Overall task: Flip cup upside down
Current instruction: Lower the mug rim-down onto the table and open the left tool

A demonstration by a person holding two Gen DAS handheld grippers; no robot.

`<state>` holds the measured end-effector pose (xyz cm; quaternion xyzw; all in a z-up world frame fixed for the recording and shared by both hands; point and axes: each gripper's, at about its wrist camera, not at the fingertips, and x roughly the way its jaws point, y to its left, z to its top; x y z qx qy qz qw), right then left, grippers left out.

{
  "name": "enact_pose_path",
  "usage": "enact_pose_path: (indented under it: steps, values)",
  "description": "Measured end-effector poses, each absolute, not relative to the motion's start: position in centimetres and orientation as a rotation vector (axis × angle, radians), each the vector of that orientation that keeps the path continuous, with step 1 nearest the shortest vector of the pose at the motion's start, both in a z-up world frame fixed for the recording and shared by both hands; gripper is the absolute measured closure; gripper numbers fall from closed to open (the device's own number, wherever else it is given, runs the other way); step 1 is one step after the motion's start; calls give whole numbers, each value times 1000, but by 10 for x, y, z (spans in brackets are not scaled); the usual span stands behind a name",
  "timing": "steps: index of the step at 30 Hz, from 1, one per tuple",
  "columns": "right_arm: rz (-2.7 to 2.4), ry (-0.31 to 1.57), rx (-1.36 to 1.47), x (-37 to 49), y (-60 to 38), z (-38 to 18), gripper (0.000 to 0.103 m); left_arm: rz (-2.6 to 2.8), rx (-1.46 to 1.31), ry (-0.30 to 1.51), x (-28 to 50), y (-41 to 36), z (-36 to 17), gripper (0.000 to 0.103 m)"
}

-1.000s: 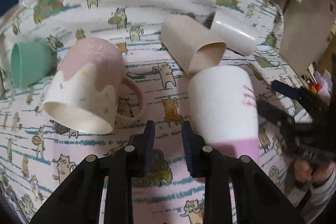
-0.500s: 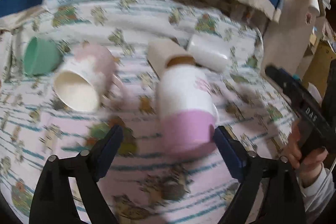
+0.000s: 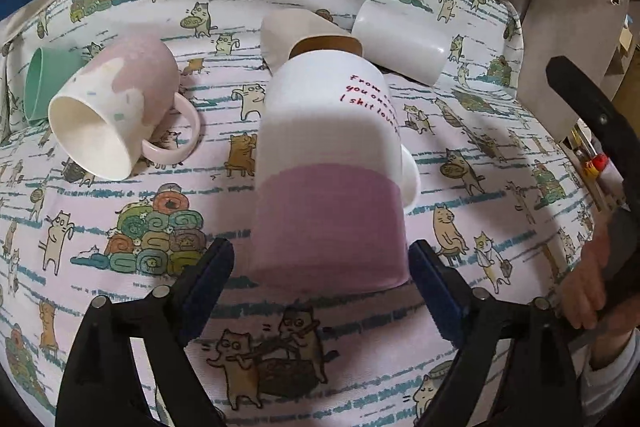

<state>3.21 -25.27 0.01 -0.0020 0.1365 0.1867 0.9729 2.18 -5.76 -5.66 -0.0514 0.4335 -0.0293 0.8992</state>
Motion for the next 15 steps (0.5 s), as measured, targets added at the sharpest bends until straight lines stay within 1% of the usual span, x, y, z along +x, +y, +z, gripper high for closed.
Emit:
enact_pose_path:
  steps: [1, 2, 6, 11, 15]
  values:
    - [376, 276, -5, 32, -253, 0, 7, -56, -99, 893, 21, -58, -56, 31]
    - [376, 277, -5, 32, -253, 0, 7, -63, -96, 893, 21, -59, -56, 40]
    - [376, 280, -6, 32, -253, 0, 7, -33, -85, 886, 18, -60, -52, 40]
    - [371, 281, -7, 33, -253, -1, 7, -38, -97, 835, 13, -58, -35, 40]
    - [369, 288, -13, 34, -254, -1, 7, -42, -96, 834, 18, -56, -23, 40]
